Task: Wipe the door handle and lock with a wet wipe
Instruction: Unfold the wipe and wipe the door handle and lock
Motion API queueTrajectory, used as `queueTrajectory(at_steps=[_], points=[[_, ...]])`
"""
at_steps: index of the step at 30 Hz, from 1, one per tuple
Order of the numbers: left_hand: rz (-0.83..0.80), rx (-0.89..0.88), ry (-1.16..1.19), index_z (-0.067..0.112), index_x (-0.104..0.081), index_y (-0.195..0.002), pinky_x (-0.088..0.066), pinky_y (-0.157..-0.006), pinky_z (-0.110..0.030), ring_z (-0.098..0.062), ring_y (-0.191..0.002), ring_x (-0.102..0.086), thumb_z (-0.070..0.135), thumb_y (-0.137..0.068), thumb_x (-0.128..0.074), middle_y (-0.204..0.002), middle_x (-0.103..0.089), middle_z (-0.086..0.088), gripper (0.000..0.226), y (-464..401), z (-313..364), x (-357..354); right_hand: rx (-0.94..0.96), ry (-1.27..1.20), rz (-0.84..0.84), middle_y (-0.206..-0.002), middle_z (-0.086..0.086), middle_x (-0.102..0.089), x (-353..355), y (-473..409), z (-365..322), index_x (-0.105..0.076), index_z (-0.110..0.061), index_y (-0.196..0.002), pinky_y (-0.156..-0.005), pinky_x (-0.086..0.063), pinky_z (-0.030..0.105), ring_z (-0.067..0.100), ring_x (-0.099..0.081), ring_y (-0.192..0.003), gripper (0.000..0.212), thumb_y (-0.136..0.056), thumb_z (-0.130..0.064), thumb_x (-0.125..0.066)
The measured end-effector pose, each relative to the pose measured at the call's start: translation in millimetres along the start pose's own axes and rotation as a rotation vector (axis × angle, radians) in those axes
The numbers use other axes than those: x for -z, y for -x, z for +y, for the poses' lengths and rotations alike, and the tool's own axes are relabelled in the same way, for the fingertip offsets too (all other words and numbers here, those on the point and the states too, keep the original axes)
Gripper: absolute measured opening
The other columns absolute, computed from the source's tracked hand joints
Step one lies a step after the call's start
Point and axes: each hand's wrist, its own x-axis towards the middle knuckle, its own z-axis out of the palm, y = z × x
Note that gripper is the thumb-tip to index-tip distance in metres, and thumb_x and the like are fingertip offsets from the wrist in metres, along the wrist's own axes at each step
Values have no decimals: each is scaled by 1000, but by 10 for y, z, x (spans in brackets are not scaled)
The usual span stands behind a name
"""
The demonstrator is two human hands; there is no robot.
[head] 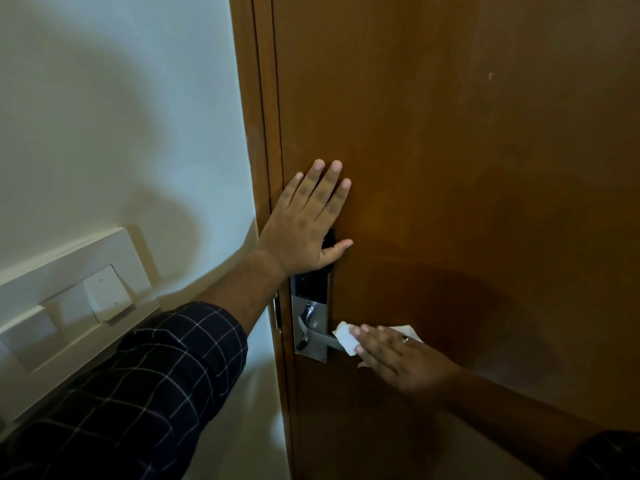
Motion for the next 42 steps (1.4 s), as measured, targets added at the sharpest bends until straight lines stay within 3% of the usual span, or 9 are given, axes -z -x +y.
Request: queueTrajectory(at_steps=[5, 10, 15, 18, 24, 29, 33, 37, 42], points=[[34, -18, -11, 10, -16, -156, -21, -123, -55, -37, -152, -14, 66, -92, -40, -164, -20, -19, 88, 12, -9, -61, -131, -22, 96, -145, 20, -47, 3, 111, -68, -49, -1, -136, -106, -43, 43, 33, -47, -132, 46, -103, -16, -21], [23, -8, -24, 9, -17, -156, -19, -123, -54, -37, -153, -13, 66, -93, -38, -164, -20, -20, 88, 17, -6, -55, -137, -35, 197, -160, 19, -10, -50, -65, -245, -20, -1, -150, -119, -12, 41, 31, -9, -148, 55, -98, -10, -37], [1, -10, -14, 10, -15, -156, -22, -122, -56, -37, -153, -12, 66, -93, -36, -164, -18, -19, 87, 17, -8, -23, -115, -47, 25, -156, 17, -22, -215, -10, -256, -30, -6, -148, -107, -30, 35, 32, -25, -142, 54, -97, -15, -43], [9, -13, -7, 9, -17, -155, -23, -122, -56, -38, -152, -14, 65, -93, -37, -164, -19, -20, 86, 19, -9, -10, -300, -217, -99, -161, -5, 8, -322, 215, -152, 10, -22, -150, -114, -12, 28, 15, -3, -149, 57, -105, -27, -26], [14, -16, 1, 9, -15, -156, -23, -121, -57, -38, -152, -13, 66, -92, -38, -164, -18, -20, 88, 22, -1, -36, -341, -418, 124, -145, -46, -13, -87, 94, -327, -16, -63, -139, -110, -10, 18, -17, -9, -138, 42, -99, -59, -26], [-34, -7, -37, 8, -14, -156, -20, -123, -54, -37, -153, -11, 68, -94, -32, -165, -16, -20, 88, 38, 27, 21, -165, -48, 35, -160, 19, -6, 43, -392, -497, -8, -6, -151, -116, -8, 42, 32, -5, -147, 72, -95, -4, -52], [-79, -23, -43, 9, -10, -157, -22, -122, -55, -37, -153, -9, 71, -93, -33, -165, -13, -19, 92, 47, 3, 77, -428, -122, -156, -161, 13, -11, -61, -222, -358, -4, -10, -153, -117, -16, 38, 33, -17, -146, 70, -95, 0, -43], [-111, -9, -46, 10, -3, -157, -21, -123, -56, -37, -153, -5, 73, -91, -27, -166, -6, -18, 94, 45, 30, 83, -570, -123, -352, -141, 12, -49, -246, 44, -301, -36, -12, -144, -101, -44, 37, 28, -51, -122, 48, -96, -6, -44], [-128, 41, -47, 10, 3, -156, -17, -123, -56, -38, -154, -2, 75, -91, -24, -166, 1, -18, 96, 29, 115, 26, -710, -401, -32, -138, 8, -55, -80, 183, -260, -49, -16, -139, -103, -44, 30, 21, -56, -120, 51, -90, -3, -53]])
